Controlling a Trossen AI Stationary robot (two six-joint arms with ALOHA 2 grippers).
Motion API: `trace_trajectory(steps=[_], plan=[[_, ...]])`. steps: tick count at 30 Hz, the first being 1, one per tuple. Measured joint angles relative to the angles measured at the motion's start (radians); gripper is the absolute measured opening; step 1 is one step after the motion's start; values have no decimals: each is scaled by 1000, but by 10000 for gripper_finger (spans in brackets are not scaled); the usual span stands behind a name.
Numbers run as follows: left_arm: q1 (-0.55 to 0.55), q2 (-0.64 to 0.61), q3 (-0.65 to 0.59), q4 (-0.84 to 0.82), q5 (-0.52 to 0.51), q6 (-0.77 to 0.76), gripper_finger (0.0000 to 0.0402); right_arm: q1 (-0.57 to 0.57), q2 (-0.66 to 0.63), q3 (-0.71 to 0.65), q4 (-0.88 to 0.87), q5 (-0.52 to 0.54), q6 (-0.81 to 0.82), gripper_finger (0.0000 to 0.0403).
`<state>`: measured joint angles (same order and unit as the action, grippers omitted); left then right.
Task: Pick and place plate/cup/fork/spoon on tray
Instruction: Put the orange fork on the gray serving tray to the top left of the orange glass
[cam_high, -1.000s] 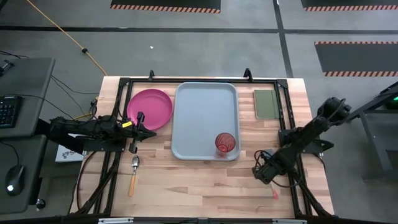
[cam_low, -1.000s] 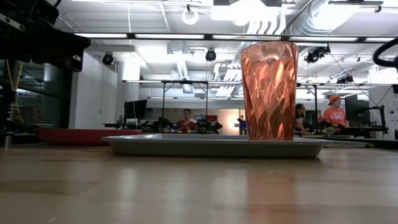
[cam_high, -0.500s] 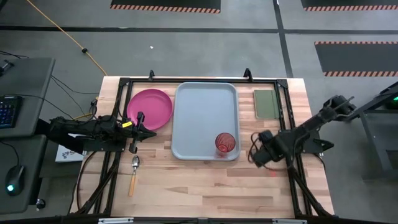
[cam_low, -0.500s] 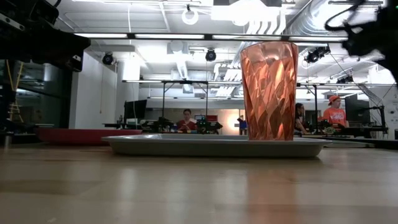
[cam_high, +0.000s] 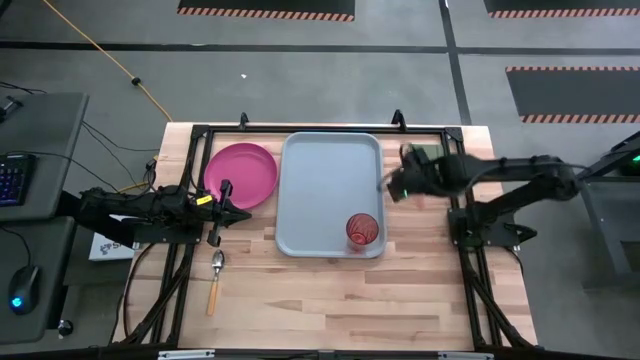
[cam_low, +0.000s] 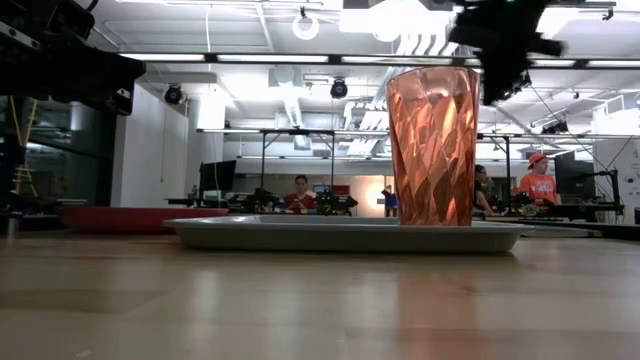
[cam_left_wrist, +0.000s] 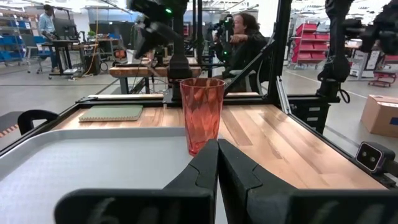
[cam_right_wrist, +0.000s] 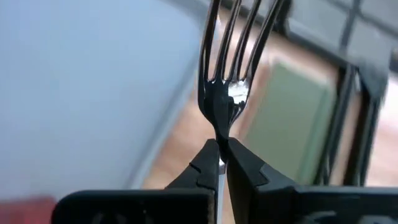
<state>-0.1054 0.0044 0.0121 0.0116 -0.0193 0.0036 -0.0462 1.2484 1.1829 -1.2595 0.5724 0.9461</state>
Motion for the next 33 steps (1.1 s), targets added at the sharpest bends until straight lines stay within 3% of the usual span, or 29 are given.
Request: trace_trajectory(steps=[5, 10, 20, 26, 33], plan=[[0, 0, 0, 0, 0, 0, 1, -182, 2, 13, 350, -56, -363, 3], [0, 0, 0, 0, 0, 0, 1, -295, 54, 14, 680, -188, -505, 2], [0, 0, 0, 0, 0, 0, 1, -327, 373, 14, 1091, -265, -347, 3], [0, 0, 0, 0, 0, 0, 1, -336, 594, 14, 1447, -401, -214, 3], [0, 0, 0, 0, 0, 0, 1, -322, 664, 12, 1452, -292, -111, 3]])
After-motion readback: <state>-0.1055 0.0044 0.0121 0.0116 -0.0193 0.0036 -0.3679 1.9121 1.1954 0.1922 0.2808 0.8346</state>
